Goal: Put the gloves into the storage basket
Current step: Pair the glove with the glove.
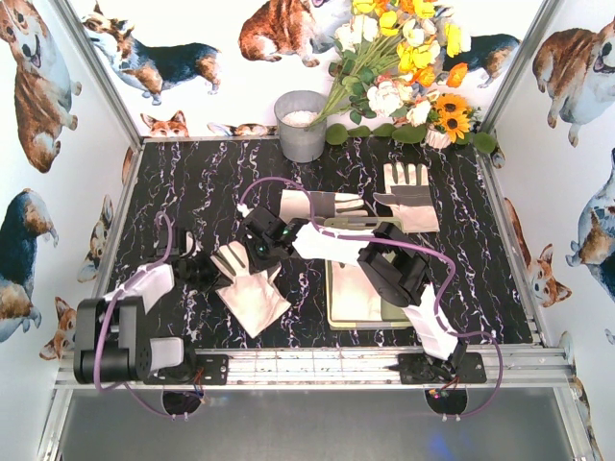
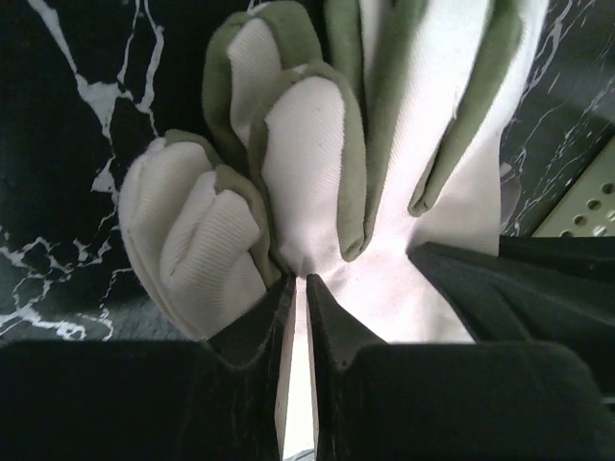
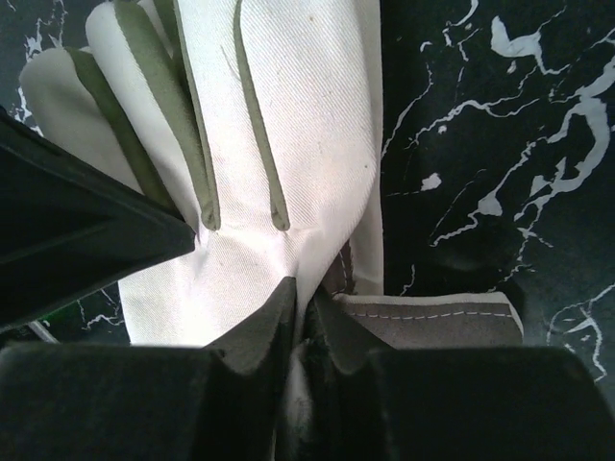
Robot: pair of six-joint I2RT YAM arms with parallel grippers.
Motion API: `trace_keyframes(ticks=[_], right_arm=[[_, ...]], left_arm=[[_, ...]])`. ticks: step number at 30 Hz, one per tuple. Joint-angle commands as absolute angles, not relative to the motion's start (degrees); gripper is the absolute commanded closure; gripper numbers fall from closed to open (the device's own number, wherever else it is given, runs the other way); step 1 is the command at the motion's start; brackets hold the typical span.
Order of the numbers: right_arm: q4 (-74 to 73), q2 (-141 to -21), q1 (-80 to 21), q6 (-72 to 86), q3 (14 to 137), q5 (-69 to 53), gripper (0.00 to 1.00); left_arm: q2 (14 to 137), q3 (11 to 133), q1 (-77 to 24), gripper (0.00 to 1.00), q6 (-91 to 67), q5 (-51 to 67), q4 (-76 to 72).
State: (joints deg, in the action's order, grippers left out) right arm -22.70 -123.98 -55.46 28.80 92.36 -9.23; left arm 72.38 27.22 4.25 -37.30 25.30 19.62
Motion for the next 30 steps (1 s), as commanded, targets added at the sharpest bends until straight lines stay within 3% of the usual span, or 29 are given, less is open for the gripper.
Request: trace_keyframes(ticks=[1,5,14,20,24,30], right_arm=[[-21.4,-122.0,-54.8,28.1,91.5,-9.4,0.84],[-21.1,-118.0,-53.0,28.1,89.3,-9.0,0.66],[-20.7,-108.9,-45.9,28.4,82.3,-13.1,0.38],[-22.8,-111.5,-44.7,27.4,84.0,-19.7,0.26],[-23.6,-115.2,-44.7,28.1,86.6,-21.4,0.24],[-22.3,-119.2,-44.3,30.0,88.2,-24.3,0.21]], left_arm=[[77.2,26.6,4.2,0.94,-38.8,18.8,19.0],[77.5,27.9,4.3,0.93,-37.1,16.8,20.7],[77.9,30.4,4.3,0.9,-31.8,19.8,23.0],[76.5,32.6,4.2,0.86,-30.7,21.0,24.7],[75.6,35.4,4.2,0.82,-29.1,24.7,25.6],[73.8,42.6,4.2,0.67,-25.0,21.2,37.3]])
